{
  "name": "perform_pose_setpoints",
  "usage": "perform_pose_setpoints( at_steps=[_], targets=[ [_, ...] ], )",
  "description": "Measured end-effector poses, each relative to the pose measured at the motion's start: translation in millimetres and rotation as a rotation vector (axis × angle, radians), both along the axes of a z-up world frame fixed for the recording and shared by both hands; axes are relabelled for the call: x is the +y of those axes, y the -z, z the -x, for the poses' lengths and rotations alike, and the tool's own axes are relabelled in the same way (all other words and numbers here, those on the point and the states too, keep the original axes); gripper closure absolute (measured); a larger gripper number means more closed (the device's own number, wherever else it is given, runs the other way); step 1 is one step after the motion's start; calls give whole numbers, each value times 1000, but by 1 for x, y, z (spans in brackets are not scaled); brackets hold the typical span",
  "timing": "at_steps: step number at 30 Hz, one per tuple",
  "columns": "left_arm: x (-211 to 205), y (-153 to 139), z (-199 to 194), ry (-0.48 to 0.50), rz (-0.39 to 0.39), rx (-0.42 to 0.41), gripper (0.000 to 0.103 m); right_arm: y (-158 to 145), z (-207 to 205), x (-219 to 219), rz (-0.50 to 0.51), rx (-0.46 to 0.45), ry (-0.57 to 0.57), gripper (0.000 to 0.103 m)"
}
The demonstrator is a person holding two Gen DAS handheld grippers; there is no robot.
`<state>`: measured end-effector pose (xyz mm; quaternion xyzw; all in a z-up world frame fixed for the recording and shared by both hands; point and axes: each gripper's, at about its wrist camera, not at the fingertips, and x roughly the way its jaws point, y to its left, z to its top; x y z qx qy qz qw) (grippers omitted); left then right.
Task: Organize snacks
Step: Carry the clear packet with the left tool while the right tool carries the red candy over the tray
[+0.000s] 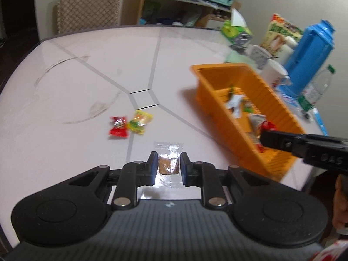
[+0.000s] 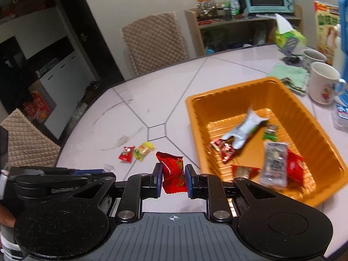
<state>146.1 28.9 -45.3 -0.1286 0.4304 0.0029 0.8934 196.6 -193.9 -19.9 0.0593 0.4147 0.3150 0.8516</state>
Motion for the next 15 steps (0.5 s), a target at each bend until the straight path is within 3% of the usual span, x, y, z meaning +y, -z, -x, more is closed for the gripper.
perform_pose_setpoints(
  at_steps=[15],
  targets=[
    [-77, -31, -37, 173, 15, -95, 84, -7, -9, -78, -11, -9, 188, 81]
  ],
)
